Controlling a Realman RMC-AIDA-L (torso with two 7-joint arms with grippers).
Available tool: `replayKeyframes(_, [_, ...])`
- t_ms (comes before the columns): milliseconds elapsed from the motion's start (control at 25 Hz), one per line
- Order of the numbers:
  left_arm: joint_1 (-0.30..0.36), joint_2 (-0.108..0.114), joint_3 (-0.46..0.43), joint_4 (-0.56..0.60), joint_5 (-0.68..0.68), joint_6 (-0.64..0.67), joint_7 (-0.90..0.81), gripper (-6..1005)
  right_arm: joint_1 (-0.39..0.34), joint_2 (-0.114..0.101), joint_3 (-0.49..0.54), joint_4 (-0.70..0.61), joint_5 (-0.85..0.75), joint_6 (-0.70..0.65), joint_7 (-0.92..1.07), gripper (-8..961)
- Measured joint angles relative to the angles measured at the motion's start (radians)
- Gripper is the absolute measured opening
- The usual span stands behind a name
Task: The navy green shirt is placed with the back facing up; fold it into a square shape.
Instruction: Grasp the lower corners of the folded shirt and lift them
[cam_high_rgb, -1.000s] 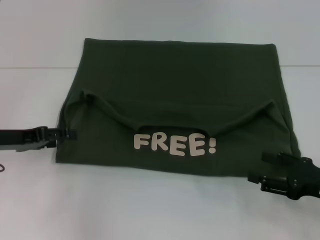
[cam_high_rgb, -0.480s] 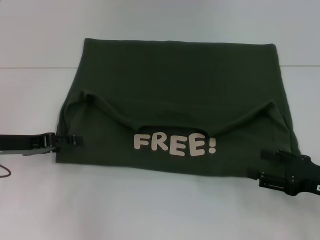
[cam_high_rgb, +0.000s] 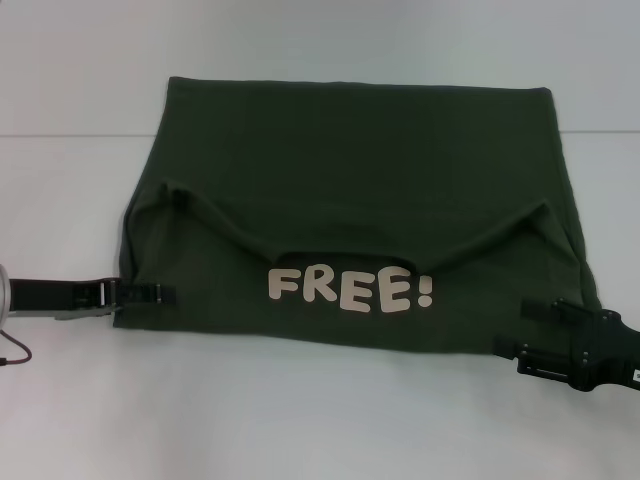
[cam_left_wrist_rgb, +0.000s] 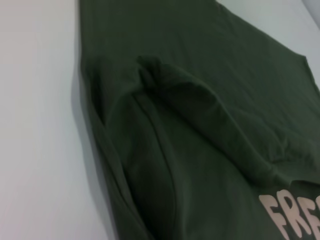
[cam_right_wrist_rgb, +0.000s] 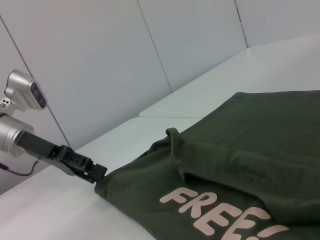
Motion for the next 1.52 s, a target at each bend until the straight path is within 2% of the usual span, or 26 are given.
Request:
replayKeyframes(200, [0.0, -0.001, 0.044, 0.006, 0.0, -0.023, 0.0, 841, 0.0, 0.0, 0.0, 0.0, 0.0, -0.005, 0.002, 900])
replayKeyframes(440, [0.002, -0.001, 0.05, 0.014, 0.005, -0.029, 0.0, 668, -0.002, 0.0, 0.001, -0.001, 0.0, -0.01, 0.005, 900])
replayKeyframes(640, [0.004, -0.001, 0.049, 0.02, 0.017, -0.03, 0.0, 361, -0.005, -0.001, 0.003, -0.007, 0.002, -0.013, 0.033, 899])
replayKeyframes(720, [0.003, -0.001, 0.049, 0.02, 0.021, -0.031, 0.0, 279, -0.005, -0.007, 0.005, -0.008, 0.003, -0.013, 0.059, 899])
replayKeyframes(880, [0.0, 0.001, 0.05, 0.021, 0.023, -0.027, 0.004, 114, -0.005, -0.029, 0.003, -0.079, -0.004, -0.009, 0.255, 899])
replayKeyframes(960, [0.0, 0.003, 0.05, 0.021, 0.023, -0.022, 0.006, 75, -0.006, -0.05, -0.003, -0.152, -0.029, -0.009, 0.421, 898])
replayKeyframes(1040, [0.0, 0.005, 0.05, 0.021, 0.023, -0.015, 0.01, 36, -0.001, -0.081, -0.005, -0.215, -0.086, -0.025, 0.593, 898])
replayKeyframes(1160, [0.0, 0.007, 0.048, 0.022, 0.023, -0.006, 0.012, 17, 0.037, -0.146, -0.041, -0.273, -0.206, -0.053, 0.868, 896])
replayKeyframes(1280, [0.0, 0.01, 0.045, 0.026, 0.023, 0.004, 0.012, 16, 0.095, -0.187, -0.077, -0.274, -0.322, -0.064, 1.092, 895])
replayKeyframes(1360, [-0.001, 0.011, 0.044, 0.029, 0.023, 0.007, 0.012, 16, 0.136, -0.191, -0.087, -0.274, -0.373, -0.072, 1.165, 892])
replayKeyframes(1520, [-0.005, 0.012, 0.044, 0.032, 0.023, 0.012, 0.012, 16, 0.211, -0.176, -0.123, -0.265, -0.46, -0.073, 1.221, 884])
